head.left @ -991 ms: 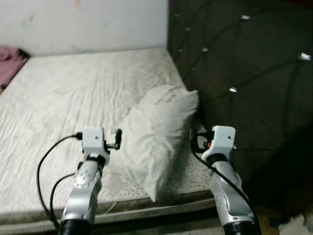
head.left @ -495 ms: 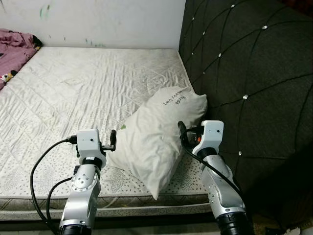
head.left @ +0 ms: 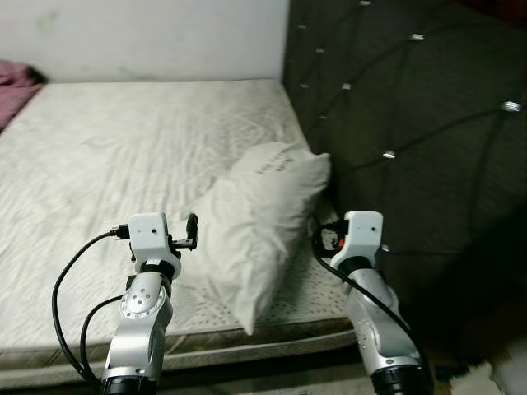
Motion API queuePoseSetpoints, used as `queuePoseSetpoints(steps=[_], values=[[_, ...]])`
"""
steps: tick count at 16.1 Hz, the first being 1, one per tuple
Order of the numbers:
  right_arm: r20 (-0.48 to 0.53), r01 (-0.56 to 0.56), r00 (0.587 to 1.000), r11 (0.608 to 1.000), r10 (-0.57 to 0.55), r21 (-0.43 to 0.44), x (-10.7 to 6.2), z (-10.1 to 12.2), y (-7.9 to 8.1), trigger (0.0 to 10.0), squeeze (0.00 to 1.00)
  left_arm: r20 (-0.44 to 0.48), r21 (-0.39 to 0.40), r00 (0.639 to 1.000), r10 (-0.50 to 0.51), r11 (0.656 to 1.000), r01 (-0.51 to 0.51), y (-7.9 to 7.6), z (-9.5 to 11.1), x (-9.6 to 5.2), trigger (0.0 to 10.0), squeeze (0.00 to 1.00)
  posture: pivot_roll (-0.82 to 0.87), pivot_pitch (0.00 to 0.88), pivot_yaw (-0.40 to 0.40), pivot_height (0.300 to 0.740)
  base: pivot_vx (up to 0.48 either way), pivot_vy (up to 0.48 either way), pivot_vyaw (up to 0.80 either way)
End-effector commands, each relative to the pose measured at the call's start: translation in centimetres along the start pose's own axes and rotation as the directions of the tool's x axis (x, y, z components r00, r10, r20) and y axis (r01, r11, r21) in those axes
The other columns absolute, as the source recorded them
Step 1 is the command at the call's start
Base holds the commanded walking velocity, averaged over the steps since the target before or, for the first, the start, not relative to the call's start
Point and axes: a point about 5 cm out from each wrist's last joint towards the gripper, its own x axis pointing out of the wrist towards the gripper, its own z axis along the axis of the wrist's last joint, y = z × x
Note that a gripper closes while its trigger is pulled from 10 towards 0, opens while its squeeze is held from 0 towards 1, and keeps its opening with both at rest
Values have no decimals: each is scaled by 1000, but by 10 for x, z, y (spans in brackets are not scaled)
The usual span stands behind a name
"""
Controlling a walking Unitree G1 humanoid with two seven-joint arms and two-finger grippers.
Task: Clean up the room
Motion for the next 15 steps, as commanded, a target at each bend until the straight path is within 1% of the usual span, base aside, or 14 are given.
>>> queuePoseSetpoints(steps=[1,4,6,8,11,12,15], values=[[18,5,1000,1000,-4,-9,-1,5,0,10000,0,0,1,1000,2,1000,-2,0,3,1,10000,0,4,0,5,740,0,0,-800],[18,15,1000,1000,-15,-17,-2,8,-6,10000,0,32,32,999,17,999,-18,7,11,1,10000,0,6,0,-2,740,0,0,-750],[24,13,1000,1000,-13,-21,-2,10,-8,10000,0,30,37,999,39,999,-40,13,11,0,10000,0,12,0,-8,740,0,0,0],[17,3,1000,1000,-2,-29,-3,8,-5,10000,0,8,36,998,67,997,-67,17,7,-1,10000,0,18,2,-11,740,0,0,0],[-8,-16,1000,999,16,-33,-2,6,-3,10000,0,7,42,998,63,997,-63,17,8,-2,10000,0,24,1,-15,740,0,0,0],[-26,-31,999,998,30,-48,-1,3,-1,10000,0,4,43,998,67,997,-68,17,8,-2,10000,0,26,0,-16,740,0,0,0],[-26,-36,999,998,35,-47,-1,3,0,10000,0,0,38,997,79,996,-79,17,7,-2,10000,0,37,0,-25,740,0,0,0]])
